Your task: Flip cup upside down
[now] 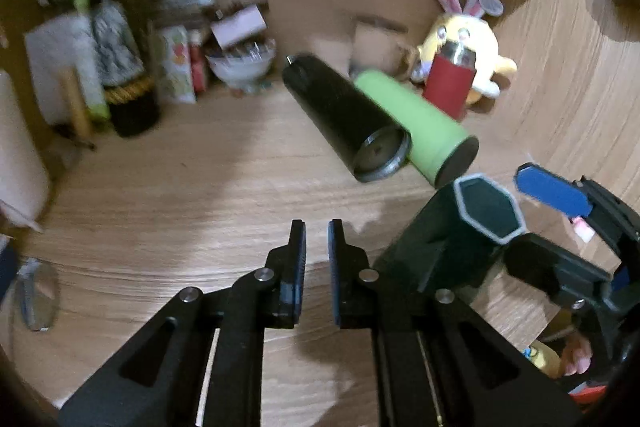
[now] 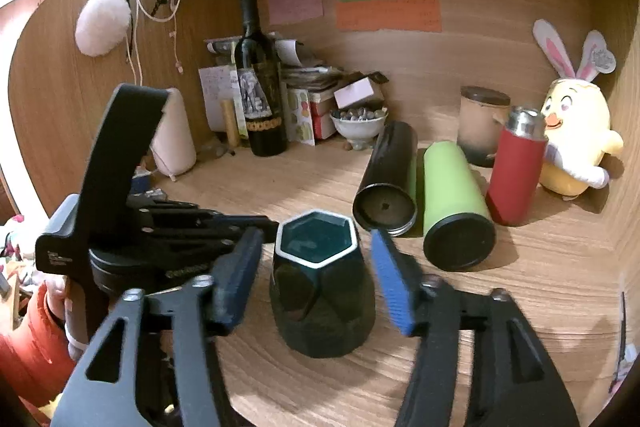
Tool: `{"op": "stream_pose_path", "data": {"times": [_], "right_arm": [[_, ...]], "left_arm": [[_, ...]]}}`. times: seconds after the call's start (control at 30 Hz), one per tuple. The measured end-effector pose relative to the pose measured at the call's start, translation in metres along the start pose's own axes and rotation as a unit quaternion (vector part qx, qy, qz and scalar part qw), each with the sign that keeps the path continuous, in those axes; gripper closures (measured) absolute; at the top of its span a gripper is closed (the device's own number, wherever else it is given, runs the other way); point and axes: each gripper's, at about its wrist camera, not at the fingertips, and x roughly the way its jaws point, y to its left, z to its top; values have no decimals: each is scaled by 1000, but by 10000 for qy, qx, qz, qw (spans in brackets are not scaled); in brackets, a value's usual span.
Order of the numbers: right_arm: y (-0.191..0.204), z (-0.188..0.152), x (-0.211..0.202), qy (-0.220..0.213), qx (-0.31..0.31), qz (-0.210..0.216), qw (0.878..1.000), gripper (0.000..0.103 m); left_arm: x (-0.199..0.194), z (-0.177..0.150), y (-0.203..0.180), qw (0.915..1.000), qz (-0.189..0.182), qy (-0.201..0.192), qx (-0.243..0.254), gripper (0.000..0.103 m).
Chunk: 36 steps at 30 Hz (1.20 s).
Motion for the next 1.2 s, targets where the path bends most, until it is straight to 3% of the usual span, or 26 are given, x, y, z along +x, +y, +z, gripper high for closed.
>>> {"op": "stream_pose_path", "data": {"times": [0.1, 0.27, 0.4, 0.47, 0.53, 0.6, 0.8, 1.2], "right_arm": [[-2, 4, -18, -223, 14, -84, 9997, 32], [-8, 11, -53, -645, 73, -314, 9974, 20], [-12, 16, -78, -910, 66, -512, 9945, 20], [-14, 18, -91, -1048, 63, -613, 9926, 20], [-15, 19, -101, -1144, 81, -666, 9912, 17], [-16, 18, -110, -1258, 167, -735, 9892, 0], [-12, 12, -123, -1298, 255, -781, 9881, 0], [-6, 6, -137, -1332, 312, -820, 9872, 0]], "left_arm": [[-27, 3, -5, 9990, 217, -389, 92, 81], [-74, 5, -20, 9934, 285, -1094, 194, 38], [-104, 3, -38, 9874, 293, -1512, 361, 33], [-114, 3, -45, 9847, 309, -1674, 376, 13], [-127, 0, -51, 9805, 325, -1902, 361, 2], [-137, -3, -56, 9773, 349, -2054, 375, 1], [-150, -13, -64, 9769, 124, -2105, 334, 0], [-156, -24, -70, 9773, 88, -2089, 332, 0]]}}
